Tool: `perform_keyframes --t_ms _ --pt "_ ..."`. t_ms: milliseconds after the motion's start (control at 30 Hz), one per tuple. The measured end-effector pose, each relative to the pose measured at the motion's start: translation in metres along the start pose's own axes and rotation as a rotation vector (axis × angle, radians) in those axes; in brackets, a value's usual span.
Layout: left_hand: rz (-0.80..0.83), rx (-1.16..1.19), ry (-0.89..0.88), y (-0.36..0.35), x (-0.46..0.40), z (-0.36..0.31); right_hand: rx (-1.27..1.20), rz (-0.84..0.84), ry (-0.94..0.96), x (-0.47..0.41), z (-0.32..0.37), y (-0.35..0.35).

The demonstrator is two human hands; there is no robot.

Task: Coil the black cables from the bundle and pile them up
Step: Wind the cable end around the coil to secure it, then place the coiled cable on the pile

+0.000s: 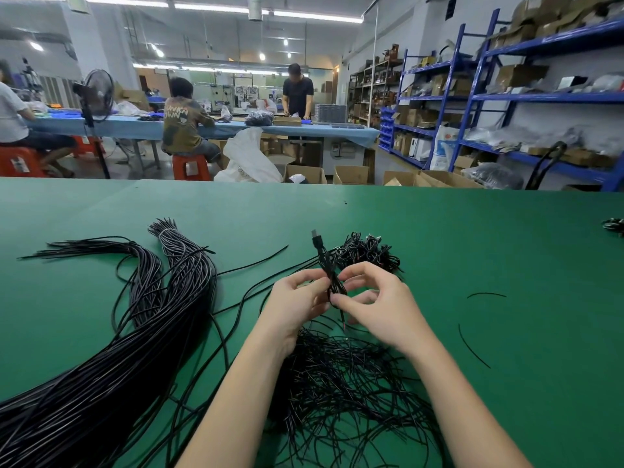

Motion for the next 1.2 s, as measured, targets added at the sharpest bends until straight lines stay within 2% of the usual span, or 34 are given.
perform_keyframes --t_ms 333,600,767,1000,1067,1200 --pt "-0.028 -0.118 -0.037 0.001 0.000 -0.001 -0.028 -0.001 -0.069 0.001 -0.005 -0.003" --pt "-0.114 -0.139 -0.062 0.010 -0.001 -0.003 -0.010 -0.062 -0.105 -0.002 -0.008 0.006" --pt "-0.113 -0.121 -0.049 0.014 0.001 -0.004 0.241 -0.075 -0.018 -0.054 0.017 0.010" --pt "-0.084 -0.118 -0.040 0.013 0.005 -0.008 0.659 0.027 -0.004 -0.136 0.018 -0.009" --pt "-0.073 -0.116 -0.033 0.012 0.004 -0.007 0.784 0.105 0.009 -0.141 0.007 -0.022" --pt "-0.063 -0.114 -0.023 0.012 0.003 -0.007 1.092 0.385 -0.024 -0.127 -0.025 -0.052"
Point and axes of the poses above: each hand's wrist, its own x-axis away from the middle knuckle, its own y-axis out of the back of the hand, z = x × y, the point moved 6 cm from there along -x, towards the middle knuckle, and after that the axes turned 10 degrees about y, right-handed, at the moved point
